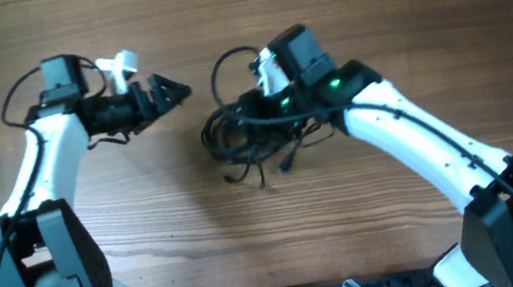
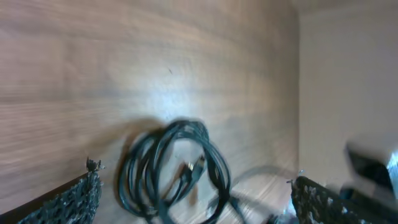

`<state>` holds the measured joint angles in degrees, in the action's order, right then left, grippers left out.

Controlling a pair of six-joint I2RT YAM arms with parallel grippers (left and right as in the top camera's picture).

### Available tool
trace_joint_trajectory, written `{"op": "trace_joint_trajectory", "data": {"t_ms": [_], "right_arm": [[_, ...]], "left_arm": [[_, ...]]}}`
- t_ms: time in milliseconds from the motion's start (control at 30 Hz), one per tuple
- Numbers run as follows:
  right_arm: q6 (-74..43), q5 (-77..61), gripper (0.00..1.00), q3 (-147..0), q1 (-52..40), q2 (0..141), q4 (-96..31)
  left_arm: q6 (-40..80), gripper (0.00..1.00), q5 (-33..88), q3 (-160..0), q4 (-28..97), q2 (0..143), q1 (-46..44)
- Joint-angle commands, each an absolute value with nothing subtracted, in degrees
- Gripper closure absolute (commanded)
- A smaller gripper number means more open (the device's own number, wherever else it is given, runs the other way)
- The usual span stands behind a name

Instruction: Untangle cables

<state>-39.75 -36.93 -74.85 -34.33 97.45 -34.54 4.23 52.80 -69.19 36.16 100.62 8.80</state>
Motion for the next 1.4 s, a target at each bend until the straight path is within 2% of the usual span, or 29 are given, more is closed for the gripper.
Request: {"op": "trace_joint_trajectory", "data": {"t_ms": [0, 133, 333, 533, 733, 833, 1000, 1133, 1167, 1367], "right_arm": [[-38.17, -33.43, 0.37, -76.05, -36.75, 98.04, -37.28], [-38.44, -32.08, 0.34, -76.05, -33.15, 97.86, -40.86], [-32.47, -45.74, 0.27, -76.07, -23.79, 94.65, -39.75], [-32.34, -37.39, 0.26, -76.07, -18.79, 92.23, -43.09], [-32.97, -38.50, 0.27, -76.07, -7.51, 92.25, -44.03], [-31.38, -38.61, 0.27, -76.07, -5.89, 92.25, -44.27], [-29.98, -37.43, 0.27, -76.07, -6.02, 92.27, -45.47], [-28.60, -36.88, 0.27, -76.07, -6.02, 92.29, -46.61], [-28.32, -36.82, 0.27, -76.07, -6.02, 92.29, -46.83], [-26.94, -36.42, 0.27, -76.07, -6.02, 92.29, -48.01]], "left_arm": [[7.38, 0.00, 54.15, -72.73, 36.16, 101.25, 8.51], [7.31, 0.00, 52.95, -72.73, 36.64, 101.25, 7.31], [7.31, 0.04, 47.20, -72.73, 36.38, 101.25, 2.59], [7.35, 0.08, 44.38, -72.73, 35.51, 101.25, -4.29], [7.84, 0.08, 33.87, -73.06, 37.15, 101.25, -13.67], [8.19, 0.16, 29.82, -74.13, 38.76, 101.25, -17.26], [8.67, 0.18, 14.52, -79.81, 46.74, 101.25, -23.29], [20.95, 0.21, 3.49, -81.34, 52.34, 101.25, -25.08], [24.21, 0.26, 2.94, -81.32, 53.49, 101.27, -25.21], [42.13, 0.35, 3.07, -77.56, 55.59, 101.38, -27.14]]}}
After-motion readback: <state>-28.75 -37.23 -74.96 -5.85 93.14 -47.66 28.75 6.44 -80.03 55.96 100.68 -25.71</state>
